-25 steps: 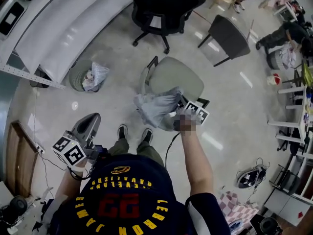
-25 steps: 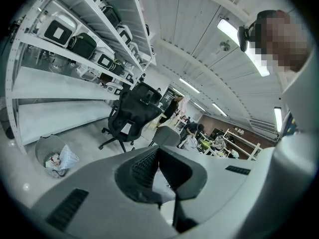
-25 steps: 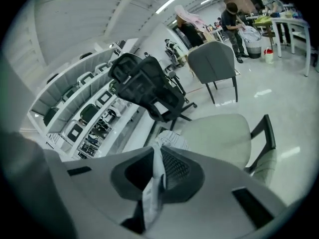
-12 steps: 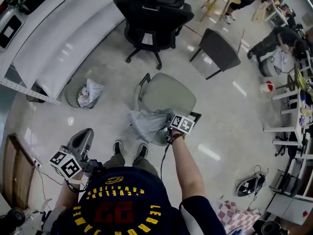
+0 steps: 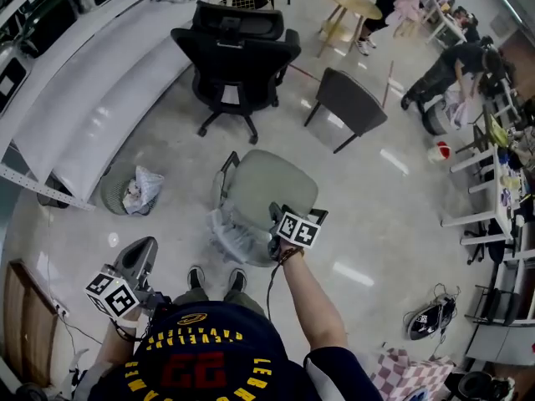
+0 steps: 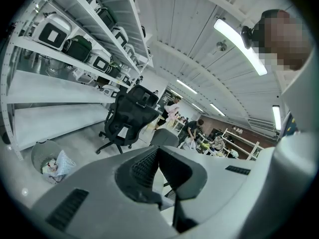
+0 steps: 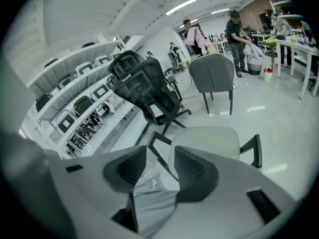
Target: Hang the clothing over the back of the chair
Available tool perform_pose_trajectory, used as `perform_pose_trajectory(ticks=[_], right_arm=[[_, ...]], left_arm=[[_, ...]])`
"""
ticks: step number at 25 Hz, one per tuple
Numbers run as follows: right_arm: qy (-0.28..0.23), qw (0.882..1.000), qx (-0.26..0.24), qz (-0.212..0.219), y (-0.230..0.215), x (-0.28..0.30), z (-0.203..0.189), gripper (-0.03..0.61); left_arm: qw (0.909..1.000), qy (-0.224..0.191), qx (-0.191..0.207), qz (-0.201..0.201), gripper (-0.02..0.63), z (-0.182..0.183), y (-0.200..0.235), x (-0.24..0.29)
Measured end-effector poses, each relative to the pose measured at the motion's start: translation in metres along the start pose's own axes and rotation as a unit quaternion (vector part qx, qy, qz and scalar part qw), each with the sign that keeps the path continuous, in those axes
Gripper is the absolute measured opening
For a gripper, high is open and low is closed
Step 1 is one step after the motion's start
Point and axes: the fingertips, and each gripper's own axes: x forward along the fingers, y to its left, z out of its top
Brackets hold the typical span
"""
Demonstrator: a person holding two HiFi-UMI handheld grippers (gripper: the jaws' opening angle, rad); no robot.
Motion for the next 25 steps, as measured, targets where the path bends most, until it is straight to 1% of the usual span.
perform_pose_trajectory(ticks=[3,7,8,11,12,14,19,25], right_arm=[[-0.034,0.998,-0.009,0.051,0.037,-0.024,0.017,0.161],[-0.075,0.991,-0.027,0.109,0.088,-0.062,0.032,0.16],[-0.083,0.989,-0.031,0.123,0.101,-0.072,0.035,0.149],[-0.11,0.98,-0.049,0.159,0.139,-0.101,0.046,0.051],[-0.117,0.977,-0.054,0.17,0.151,-0.111,0.048,0.028],[-0.127,0.971,-0.063,0.193,0.173,-0.132,0.049,0.009],[-0.158,0.956,-0.087,0.233,0.218,-0.177,0.053,0.009],[-0.202,0.933,-0.145,0.261,0.269,-0.223,0.056,0.009]], left_arm=[[0.9999,-0.003,0.007,-0.013,0.003,0.005,-0.007,0.006],[0.9993,-0.003,0.018,-0.034,0.003,0.01,-0.015,0.013],[0.999,-0.003,0.022,-0.04,0.003,0.011,-0.016,0.015],[0.9976,-0.007,0.033,-0.061,0.003,0.018,-0.024,0.025],[0.9971,-0.008,0.036,-0.067,0.003,0.021,-0.027,0.026],[0.9962,-0.012,0.039,-0.077,0.003,0.024,-0.035,0.026],[0.994,-0.018,0.047,-0.097,0.003,0.027,-0.045,0.027],[0.9919,-0.02,0.043,-0.118,0.003,0.029,-0.062,0.026]])
